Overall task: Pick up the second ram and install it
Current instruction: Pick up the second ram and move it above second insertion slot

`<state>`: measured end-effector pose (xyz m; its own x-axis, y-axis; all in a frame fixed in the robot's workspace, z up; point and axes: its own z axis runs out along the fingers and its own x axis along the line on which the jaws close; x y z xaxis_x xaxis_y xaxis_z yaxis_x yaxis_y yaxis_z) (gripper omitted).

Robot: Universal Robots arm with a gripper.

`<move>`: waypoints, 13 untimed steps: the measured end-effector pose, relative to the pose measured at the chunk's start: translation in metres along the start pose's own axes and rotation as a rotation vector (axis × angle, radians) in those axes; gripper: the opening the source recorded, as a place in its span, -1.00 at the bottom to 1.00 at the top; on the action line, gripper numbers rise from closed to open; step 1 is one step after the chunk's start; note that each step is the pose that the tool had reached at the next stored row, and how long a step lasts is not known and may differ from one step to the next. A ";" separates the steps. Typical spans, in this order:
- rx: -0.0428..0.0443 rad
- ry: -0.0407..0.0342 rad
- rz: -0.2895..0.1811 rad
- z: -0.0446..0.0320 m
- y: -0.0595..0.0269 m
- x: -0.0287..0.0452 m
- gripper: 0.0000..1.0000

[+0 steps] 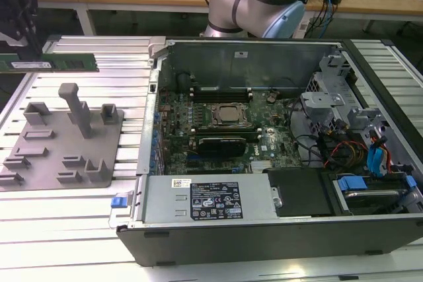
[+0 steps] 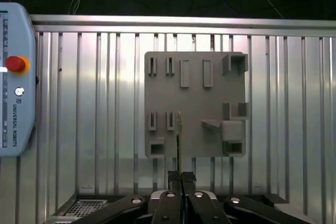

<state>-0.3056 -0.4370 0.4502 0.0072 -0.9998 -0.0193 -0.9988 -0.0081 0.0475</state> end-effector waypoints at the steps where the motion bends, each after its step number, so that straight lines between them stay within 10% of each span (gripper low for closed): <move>1: 0.0001 -0.0001 0.000 0.0001 -0.0025 0.0001 -0.81; 13: 0.0000 0.0000 0.000 0.0002 -0.0327 0.0013 -0.81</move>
<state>-0.2730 -0.4380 0.4485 0.0073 -0.9998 -0.0193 -0.9988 -0.0082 0.0475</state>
